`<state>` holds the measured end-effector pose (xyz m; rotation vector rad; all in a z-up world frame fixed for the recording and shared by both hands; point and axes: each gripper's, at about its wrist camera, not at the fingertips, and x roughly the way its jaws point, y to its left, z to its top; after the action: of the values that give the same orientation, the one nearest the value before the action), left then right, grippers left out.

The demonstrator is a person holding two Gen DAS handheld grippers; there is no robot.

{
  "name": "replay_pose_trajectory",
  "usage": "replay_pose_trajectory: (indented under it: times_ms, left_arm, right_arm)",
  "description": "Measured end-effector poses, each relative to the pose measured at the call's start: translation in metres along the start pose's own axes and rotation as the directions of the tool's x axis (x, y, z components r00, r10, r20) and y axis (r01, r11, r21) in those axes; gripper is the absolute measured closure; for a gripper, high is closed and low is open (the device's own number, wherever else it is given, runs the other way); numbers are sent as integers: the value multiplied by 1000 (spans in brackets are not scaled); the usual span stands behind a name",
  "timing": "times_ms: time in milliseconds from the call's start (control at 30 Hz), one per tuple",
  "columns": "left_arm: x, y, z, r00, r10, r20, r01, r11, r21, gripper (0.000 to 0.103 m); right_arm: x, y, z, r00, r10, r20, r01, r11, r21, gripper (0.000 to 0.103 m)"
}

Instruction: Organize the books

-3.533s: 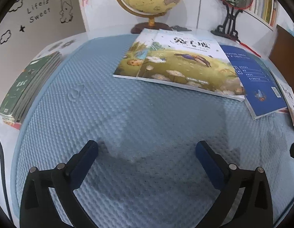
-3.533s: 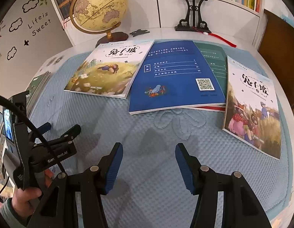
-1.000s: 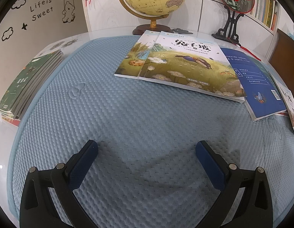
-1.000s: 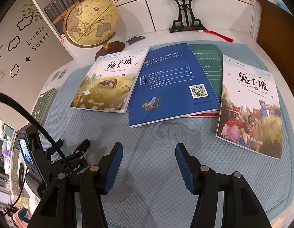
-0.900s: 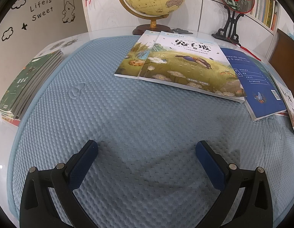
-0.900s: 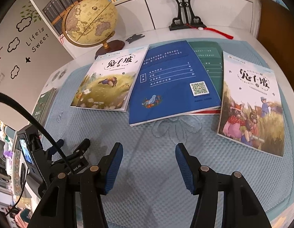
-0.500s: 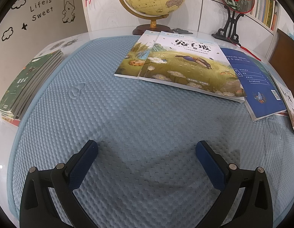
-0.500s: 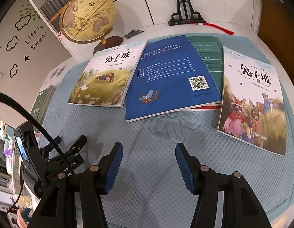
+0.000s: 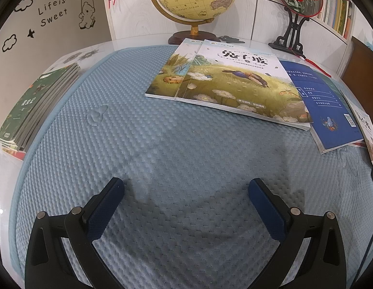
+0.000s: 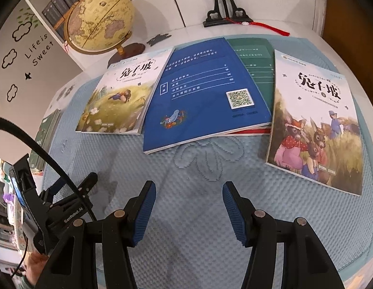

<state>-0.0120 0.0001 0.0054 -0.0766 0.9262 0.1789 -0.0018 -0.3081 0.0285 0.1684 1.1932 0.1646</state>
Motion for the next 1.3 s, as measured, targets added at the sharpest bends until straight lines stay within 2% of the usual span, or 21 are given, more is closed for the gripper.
replay_pose_trajectory:
  times_ms: [200, 400, 533, 633, 700, 733, 867, 1000, 1067, 1133, 1300]
  left_arm:
    - [0, 0, 0, 1000, -3, 1, 3, 1000, 0, 0]
    - [1, 0, 0, 1000, -3, -5, 3, 1000, -7, 0]
    - [7, 1, 12, 995, 6, -103, -10, 999, -41, 0]
    - [8, 0, 19, 985, 9, -173, -13, 1000, -23, 0]
    - [2, 3, 23, 981, 10, -194, -16, 999, -28, 2]
    - [-8, 6, 28, 985, -5, -175, -1, 999, -32, 2]
    - [-47, 19, 60, 998, 18, -62, -17, 1000, 5, 1]
    - [-58, 33, 99, 999, -19, -38, 21, 998, 63, 1]
    - [-50, 40, 116, 998, -44, -39, 47, 996, 79, 1]
    - [-29, 47, 130, 994, -84, -64, 89, 993, 76, 1]
    - [21, 45, 145, 981, -132, -145, 140, 989, 44, 2]
  right_arm:
    - [-2, 12, -2, 1000, -9, 2, 10, 999, -45, 47]
    - [-9, 9, -7, 1000, -7, 14, 7, 999, -31, 47]
    - [-7, 4, -11, 1000, -1, -4, 1, 1000, -10, 47]
    - [-11, 4, -13, 1000, 10, 5, -10, 1000, -9, 47]
    - [-17, 6, -11, 1000, 21, 17, -21, 1000, -17, 47]
    - [-19, 8, -9, 999, 26, 24, -25, 999, -22, 47]
    - [-26, 17, 11, 997, 48, 66, -46, 998, -40, 47]
    - [-25, 32, 50, 991, 68, 117, -65, 997, -33, 47]
    - [-21, 41, 67, 988, 60, 142, -56, 998, -33, 44]
    - [-10, 53, 85, 989, 17, 147, -13, 999, -31, 36]
    - [21, 69, 108, 994, -32, 109, 35, 999, -33, 36]
